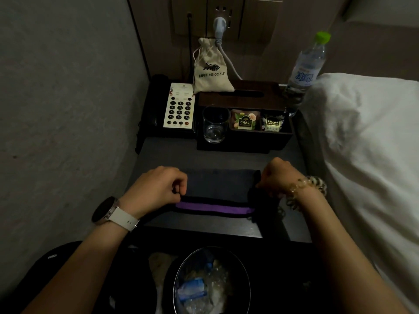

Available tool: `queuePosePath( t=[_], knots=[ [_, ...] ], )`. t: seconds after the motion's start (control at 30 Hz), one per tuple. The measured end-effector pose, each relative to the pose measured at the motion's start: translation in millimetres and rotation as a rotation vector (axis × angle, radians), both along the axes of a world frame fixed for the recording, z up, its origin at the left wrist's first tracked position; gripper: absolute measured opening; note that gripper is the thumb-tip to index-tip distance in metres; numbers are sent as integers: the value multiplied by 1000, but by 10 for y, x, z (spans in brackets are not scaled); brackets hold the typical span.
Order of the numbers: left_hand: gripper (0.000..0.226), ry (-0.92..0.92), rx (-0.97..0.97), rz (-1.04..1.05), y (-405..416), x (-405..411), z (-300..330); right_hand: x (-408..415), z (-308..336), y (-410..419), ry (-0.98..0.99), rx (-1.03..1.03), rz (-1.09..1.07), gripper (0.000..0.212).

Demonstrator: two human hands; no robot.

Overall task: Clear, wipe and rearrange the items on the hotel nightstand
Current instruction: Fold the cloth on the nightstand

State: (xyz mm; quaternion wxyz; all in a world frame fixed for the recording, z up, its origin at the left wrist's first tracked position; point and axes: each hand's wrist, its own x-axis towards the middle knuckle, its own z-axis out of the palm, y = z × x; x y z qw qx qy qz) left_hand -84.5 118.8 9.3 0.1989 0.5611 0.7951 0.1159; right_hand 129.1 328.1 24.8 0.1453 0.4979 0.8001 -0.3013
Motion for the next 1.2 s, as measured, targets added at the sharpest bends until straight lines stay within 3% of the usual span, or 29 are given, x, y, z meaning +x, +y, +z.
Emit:
queuePosePath(
  t=[0.13, 0.27, 0.43, 0.57, 0.77, 0.93, 1.07, 1.2],
  knots=[
    [22, -6, 70, 18, -71, -100, 99, 118, 133, 51, 111, -190, 17, 20],
    [22, 13, -29, -45, -111, -92, 68, 130, 94, 27, 18, -278, 94, 21],
    [22, 66, -133, -101, -87, -36, -37, 37, -61, -37, -98, -151, 129, 21],
    [16, -49, -209, -70, -104, -38, -38, 44, -70, -26, -176, 41, 169, 36],
    [14, -85, 1, 41, -57, -59, -1, 24, -44, 16, -49, 174, 106, 40],
    [24, -79, -39, -34, 30, 73, -73, -127, -198, -43, -55, 119, 175, 40],
    [24, -184, 99, 55, 47, 102, -79, -177, -220, -35, 96, 125, 90, 21],
    [19, -275, 218, 270, 67, 113, -80, -209, -65, -78, 420, -59, -48, 20]
  ],
)
